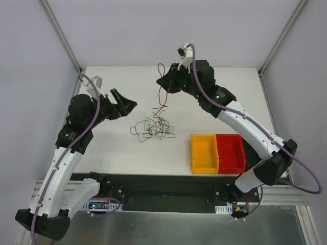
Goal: Untangle the cables
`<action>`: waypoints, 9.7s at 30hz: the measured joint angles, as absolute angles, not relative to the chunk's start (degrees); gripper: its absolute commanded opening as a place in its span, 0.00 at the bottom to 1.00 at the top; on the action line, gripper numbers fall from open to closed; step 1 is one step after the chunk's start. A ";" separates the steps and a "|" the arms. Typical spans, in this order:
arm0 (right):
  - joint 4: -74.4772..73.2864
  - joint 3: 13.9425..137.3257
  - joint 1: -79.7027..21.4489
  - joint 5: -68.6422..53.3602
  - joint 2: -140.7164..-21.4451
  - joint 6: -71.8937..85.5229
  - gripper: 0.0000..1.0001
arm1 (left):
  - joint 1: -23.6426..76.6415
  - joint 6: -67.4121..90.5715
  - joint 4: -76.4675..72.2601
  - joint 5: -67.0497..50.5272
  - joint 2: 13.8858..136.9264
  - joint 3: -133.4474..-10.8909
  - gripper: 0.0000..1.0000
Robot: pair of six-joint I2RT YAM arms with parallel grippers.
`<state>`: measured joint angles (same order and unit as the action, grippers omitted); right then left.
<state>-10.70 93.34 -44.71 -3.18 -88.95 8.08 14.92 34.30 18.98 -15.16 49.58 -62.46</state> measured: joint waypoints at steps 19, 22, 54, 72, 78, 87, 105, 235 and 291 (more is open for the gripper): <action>-12.21 88.23 -35.33 -15.75 -71.61 15.03 0.00 | 22.17 39.99 -15.33 -34.89 52.95 -40.40 0.98; -12.91 87.46 -34.81 -18.74 -69.97 16.10 0.00 | 26.15 37.60 -20.03 -36.67 52.97 -41.63 0.99; -6.17 73.52 -34.46 -15.35 -68.90 38.59 0.00 | 43.86 14.85 -13.93 -37.47 65.30 -59.37 0.00; -14.44 65.32 -19.77 -24.77 -64.10 16.19 0.88 | 42.44 13.37 9.43 -44.34 71.24 -73.06 0.00; -21.19 61.98 -19.79 -29.28 -53.10 -3.46 0.95 | 37.74 14.02 18.35 -52.80 72.14 -73.23 0.00; -23.88 68.18 -37.01 -37.80 -55.07 -20.25 0.91 | 34.52 13.54 26.79 -63.48 72.88 -73.23 0.00; -28.05 71.35 -53.25 -25.98 -65.06 -32.40 0.43 | 34.52 9.52 32.16 -71.57 70.89 -71.92 0.00; -35.31 40.66 -14.20 19.53 -45.01 10.39 0.78 | 34.02 6.85 12.23 -17.87 56.80 -60.93 0.93; -17.69 58.74 -40.23 -15.11 -79.29 11.79 0.73 | 3.66 35.59 10.92 -33.93 92.84 -52.18 0.41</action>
<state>-17.69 58.74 -40.23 -15.11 -79.29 11.79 3.66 35.59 10.92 -33.93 92.84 -52.18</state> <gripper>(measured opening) 0.729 0.443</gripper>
